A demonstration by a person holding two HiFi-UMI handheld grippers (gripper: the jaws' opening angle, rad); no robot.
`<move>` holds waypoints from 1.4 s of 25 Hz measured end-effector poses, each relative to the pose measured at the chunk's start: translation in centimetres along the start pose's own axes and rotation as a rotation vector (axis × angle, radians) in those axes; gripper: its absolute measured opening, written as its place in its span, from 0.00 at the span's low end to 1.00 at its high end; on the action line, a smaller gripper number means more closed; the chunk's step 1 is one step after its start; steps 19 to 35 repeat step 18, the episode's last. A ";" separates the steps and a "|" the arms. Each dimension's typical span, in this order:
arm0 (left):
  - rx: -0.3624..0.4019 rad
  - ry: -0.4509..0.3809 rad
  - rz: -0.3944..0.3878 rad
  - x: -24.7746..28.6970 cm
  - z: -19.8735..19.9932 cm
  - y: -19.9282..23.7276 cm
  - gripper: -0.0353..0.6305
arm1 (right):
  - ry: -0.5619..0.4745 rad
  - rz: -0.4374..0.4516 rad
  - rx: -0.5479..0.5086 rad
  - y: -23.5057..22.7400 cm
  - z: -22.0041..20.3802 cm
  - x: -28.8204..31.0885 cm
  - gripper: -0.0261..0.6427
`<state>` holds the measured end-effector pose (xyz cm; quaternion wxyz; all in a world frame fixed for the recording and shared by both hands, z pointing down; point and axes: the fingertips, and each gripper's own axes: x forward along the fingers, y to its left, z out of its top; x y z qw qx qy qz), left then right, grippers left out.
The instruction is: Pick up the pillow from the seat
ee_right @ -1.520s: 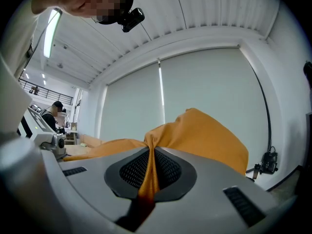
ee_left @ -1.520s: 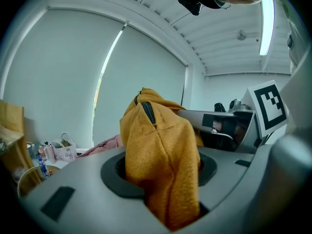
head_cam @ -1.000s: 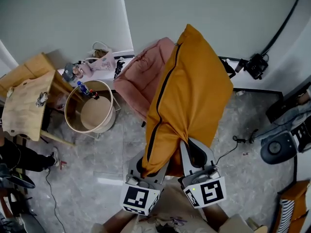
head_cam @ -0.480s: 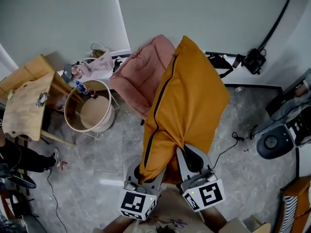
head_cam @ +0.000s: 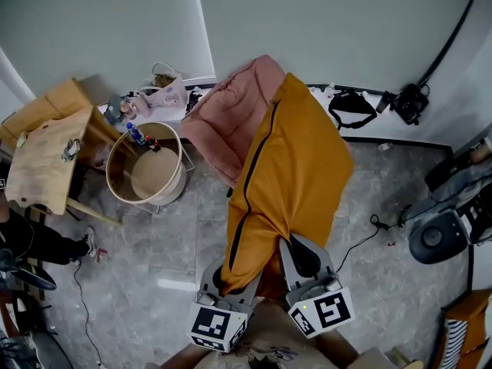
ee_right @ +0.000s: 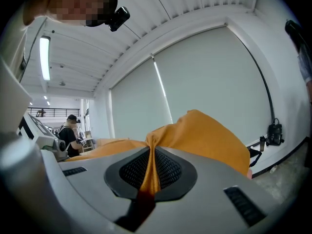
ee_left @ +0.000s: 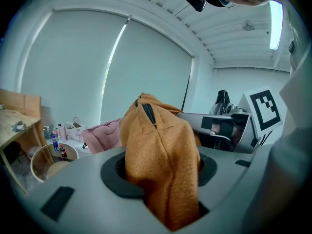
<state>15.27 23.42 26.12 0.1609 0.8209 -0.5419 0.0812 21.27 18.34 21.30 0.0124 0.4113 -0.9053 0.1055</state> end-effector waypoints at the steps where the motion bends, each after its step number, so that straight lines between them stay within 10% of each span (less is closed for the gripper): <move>1: 0.000 -0.004 0.000 0.1 0.1 0.2 0.35 | -0.002 0.003 -0.006 0.0 0.1 0.2 0.10; 35: 0.014 -0.013 0.001 1.4 1.1 -0.4 0.35 | -0.017 0.019 -0.003 -1.6 1.0 0.5 0.10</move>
